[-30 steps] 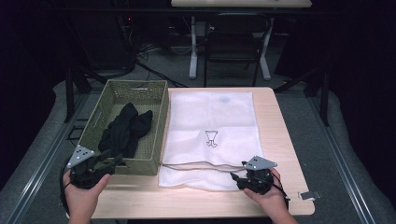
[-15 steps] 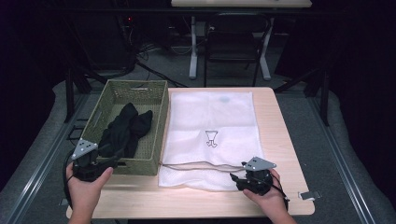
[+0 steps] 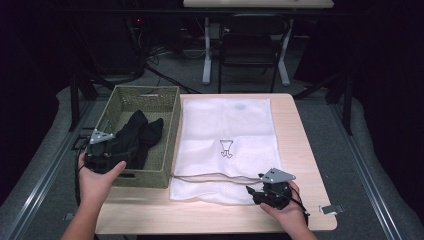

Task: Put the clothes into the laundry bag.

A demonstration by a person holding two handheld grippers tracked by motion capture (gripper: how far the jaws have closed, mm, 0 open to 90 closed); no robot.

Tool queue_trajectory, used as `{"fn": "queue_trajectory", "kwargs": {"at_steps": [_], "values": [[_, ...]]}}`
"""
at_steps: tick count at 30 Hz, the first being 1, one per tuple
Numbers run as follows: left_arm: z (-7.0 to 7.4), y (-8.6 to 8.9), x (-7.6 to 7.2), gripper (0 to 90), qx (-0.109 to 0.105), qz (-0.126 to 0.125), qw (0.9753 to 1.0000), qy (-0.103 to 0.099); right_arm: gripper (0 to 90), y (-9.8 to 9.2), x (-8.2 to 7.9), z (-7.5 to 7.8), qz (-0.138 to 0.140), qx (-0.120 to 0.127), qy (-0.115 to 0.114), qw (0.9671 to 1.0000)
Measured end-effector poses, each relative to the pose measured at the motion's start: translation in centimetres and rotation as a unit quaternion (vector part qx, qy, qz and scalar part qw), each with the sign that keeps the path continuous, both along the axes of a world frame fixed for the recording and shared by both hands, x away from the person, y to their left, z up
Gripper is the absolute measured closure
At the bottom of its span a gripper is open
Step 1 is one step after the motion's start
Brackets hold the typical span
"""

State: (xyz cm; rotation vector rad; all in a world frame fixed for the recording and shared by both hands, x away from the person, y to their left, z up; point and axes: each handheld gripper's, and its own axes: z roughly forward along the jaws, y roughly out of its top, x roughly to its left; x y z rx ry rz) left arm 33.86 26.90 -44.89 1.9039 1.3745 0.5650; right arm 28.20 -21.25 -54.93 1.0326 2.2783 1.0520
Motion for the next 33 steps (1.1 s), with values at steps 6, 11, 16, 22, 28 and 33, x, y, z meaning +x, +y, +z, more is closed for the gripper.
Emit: {"fn": "queue_trajectory", "kwargs": {"at_steps": [6, 11, 16, 22, 28, 33], "values": [[0.7, 0.3, 1.5, 31.6, 0.006, 0.009, 0.9997, 0.023, 36.3, 0.1, 0.0, 0.0, 0.001, -0.001, 0.0, 1.0], [1.0, 0.4, 2.4, 31.5, 0.007, 0.009, 0.9993, 0.035, 36.3, 0.1, 0.0, 0.0, 0.002, -0.002, 0.001, 1.0], [1.6, 0.1, 3.3, 31.6, 0.021, 0.011, 0.9988, 0.042, 36.2, 0.1, 0.0, -0.1, 0.001, -0.003, 0.001, 1.0], [2.0, -0.4, 4.2, 31.5, 0.038, 0.006, 0.9979, 0.053, 36.2, 0.1, 0.0, 0.0, 0.002, -0.001, 0.001, 1.0], [2.1, -0.8, 5.2, 31.6, 0.042, 0.004, 0.9969, 0.066, 36.2, 0.0, 0.0, 0.0, 0.001, 0.0, 0.0, 1.0], [2.3, -0.6, 6.1, 31.6, 0.038, 0.012, 0.9964, 0.075, 36.3, 0.0, 0.0, 0.0, -0.001, -0.001, 0.001, 1.0]]}}
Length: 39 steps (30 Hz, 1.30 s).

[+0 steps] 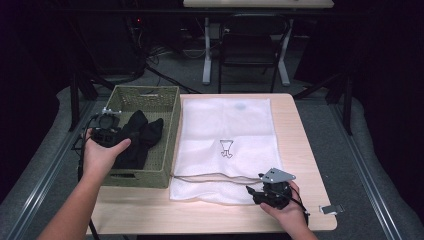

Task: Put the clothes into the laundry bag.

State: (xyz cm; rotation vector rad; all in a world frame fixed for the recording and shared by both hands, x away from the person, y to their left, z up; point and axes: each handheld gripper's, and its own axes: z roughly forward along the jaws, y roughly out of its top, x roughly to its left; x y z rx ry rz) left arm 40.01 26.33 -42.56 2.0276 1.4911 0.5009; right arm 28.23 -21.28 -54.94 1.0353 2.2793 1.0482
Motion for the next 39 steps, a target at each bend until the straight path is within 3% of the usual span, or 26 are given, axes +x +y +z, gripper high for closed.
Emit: {"fn": "queue_trajectory", "kwargs": {"at_steps": [6, 21, 25, 31, 39], "values": [[0.0, 0.5, 1.3, 31.7, -0.016, 0.012, 0.9996, 0.021, 36.2, 0.0, 0.0, 0.0, 0.0, -0.001, 0.0, 1.0], [-1.0, 0.2, 4.7, 31.7, 0.015, 0.036, 0.9974, 0.06, 36.2, 0.0, 0.1, -0.1, 0.002, -0.002, 0.001, 1.0], [-1.3, 0.2, 5.4, 31.9, 0.012, 0.037, 0.9966, 0.073, 36.2, 0.0, 0.1, -0.1, 0.002, -0.003, 0.002, 1.0], [-2.1, 0.5, 6.4, 32.0, 0.029, 0.046, 0.9946, 0.088, 36.2, 0.0, 0.2, -0.2, 0.002, -0.004, 0.004, 1.0], [-3.8, 1.8, 7.1, 31.9, 0.008, 0.078, 0.9893, 0.123, 36.2, 0.0, 0.1, -0.1, 0.003, -0.003, 0.004, 1.0]]}}
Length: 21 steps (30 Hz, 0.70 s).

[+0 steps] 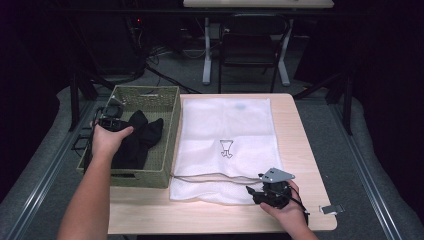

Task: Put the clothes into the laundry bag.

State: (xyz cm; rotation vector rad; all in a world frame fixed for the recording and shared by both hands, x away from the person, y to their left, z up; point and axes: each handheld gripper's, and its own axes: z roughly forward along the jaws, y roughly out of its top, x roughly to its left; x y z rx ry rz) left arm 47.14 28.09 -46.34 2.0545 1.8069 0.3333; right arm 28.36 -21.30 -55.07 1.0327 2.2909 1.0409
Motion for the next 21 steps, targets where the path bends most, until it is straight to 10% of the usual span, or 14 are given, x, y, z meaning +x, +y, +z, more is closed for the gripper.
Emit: {"fn": "queue_trajectory", "kwargs": {"at_steps": [21], "values": [[-2.4, -0.4, 1.0, 27.6, 0.015, 0.014, 0.9985, 0.051, 36.1, 0.1, 0.0, 0.0, 0.004, 0.0, 0.001, 1.0]]}}
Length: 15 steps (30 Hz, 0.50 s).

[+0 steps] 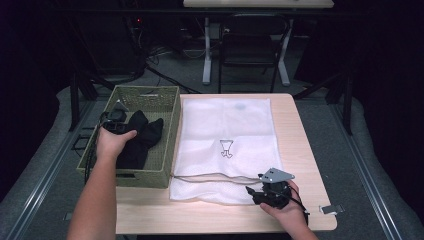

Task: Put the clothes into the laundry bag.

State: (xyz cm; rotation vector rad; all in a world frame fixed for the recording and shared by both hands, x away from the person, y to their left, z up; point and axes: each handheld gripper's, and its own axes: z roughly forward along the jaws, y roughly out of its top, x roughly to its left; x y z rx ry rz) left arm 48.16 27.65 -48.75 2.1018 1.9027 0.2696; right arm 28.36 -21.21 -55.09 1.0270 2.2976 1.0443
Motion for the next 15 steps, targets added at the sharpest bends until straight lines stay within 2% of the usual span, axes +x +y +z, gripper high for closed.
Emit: {"fn": "queue_trajectory", "kwargs": {"at_steps": [7, 8, 9, 12, 15], "values": [[-1.0, 0.1, 0.2, 25.2, 0.006, -0.002, 0.9999, 0.009, 35.9, 0.0, 0.0, 0.0, 0.003, -0.003, 0.0, 1.0], [-1.2, 0.2, 0.2, 25.3, 0.001, 0.0, 1.0, 0.01, 35.8, 0.0, 0.0, -0.1, 0.003, -0.004, 0.0, 1.0], [-1.6, 0.2, 0.3, 25.3, -0.007, 0.002, 0.9998, 0.019, 35.8, 0.0, 0.0, -0.1, 0.004, -0.005, 0.001, 1.0], [-2.3, 0.2, 0.3, 25.3, 0.0, 0.0, 0.9996, 0.028, 35.8, 0.1, 0.0, -0.1, 0.005, -0.006, 0.001, 1.0], [-2.6, 0.0, 0.3, 25.3, -0.002, -0.003, 0.9995, 0.03, 35.8, 0.1, 0.0, -0.1, 0.004, -0.006, 0.002, 1.0]]}}
